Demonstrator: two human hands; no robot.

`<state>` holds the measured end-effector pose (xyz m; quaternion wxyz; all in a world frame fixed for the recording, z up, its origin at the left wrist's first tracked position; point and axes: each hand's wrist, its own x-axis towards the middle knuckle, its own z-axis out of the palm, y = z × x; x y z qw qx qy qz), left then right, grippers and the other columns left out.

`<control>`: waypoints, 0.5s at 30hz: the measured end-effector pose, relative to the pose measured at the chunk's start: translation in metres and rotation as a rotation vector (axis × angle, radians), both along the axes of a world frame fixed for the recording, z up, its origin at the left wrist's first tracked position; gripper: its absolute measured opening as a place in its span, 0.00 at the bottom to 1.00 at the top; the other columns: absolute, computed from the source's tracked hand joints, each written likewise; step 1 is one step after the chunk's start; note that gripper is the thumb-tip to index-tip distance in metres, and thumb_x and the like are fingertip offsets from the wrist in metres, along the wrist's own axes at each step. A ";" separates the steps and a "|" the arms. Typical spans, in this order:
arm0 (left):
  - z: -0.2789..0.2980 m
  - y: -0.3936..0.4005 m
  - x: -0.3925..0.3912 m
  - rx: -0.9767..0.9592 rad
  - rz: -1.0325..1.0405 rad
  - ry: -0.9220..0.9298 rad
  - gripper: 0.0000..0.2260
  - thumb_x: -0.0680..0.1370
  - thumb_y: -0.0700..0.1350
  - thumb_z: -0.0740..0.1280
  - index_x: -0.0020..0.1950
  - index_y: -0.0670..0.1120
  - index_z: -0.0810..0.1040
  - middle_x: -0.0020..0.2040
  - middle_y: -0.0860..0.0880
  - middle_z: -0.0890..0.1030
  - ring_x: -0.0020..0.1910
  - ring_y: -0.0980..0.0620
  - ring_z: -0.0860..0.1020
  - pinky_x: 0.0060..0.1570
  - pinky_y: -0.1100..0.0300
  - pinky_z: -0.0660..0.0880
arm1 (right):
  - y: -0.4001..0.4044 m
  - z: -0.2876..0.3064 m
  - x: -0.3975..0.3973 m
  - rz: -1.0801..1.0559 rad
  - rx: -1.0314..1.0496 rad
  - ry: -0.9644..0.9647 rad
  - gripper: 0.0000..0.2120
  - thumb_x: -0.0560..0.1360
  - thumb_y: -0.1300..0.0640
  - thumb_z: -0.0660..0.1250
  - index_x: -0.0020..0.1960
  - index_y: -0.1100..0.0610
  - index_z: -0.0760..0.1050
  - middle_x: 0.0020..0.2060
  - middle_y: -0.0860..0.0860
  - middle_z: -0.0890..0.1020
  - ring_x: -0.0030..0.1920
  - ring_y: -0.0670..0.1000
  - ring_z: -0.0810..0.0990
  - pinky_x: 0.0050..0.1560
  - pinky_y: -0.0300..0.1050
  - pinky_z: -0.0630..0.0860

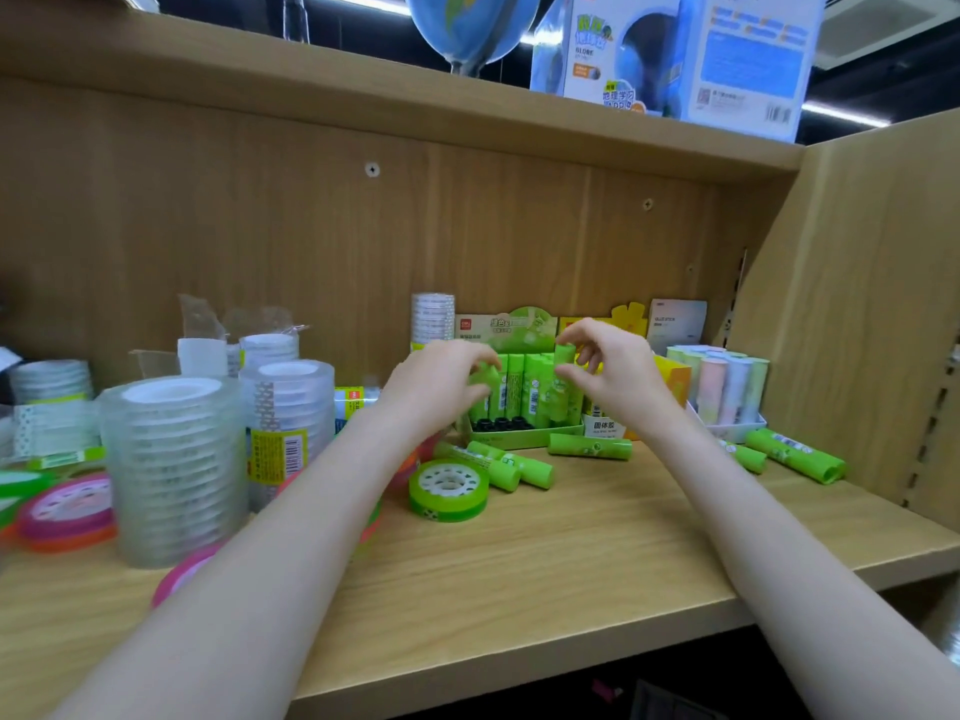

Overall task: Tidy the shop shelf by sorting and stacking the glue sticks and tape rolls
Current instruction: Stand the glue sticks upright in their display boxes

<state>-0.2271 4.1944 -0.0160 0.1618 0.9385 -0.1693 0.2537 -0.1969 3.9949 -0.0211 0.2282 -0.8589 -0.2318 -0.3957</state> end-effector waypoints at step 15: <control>-0.004 -0.008 0.005 -0.311 -0.085 0.004 0.12 0.76 0.46 0.67 0.59 0.47 0.78 0.46 0.49 0.79 0.48 0.52 0.77 0.51 0.59 0.73 | 0.028 -0.008 -0.005 0.140 -0.114 0.079 0.21 0.71 0.54 0.72 0.60 0.58 0.72 0.55 0.51 0.76 0.58 0.50 0.73 0.59 0.45 0.68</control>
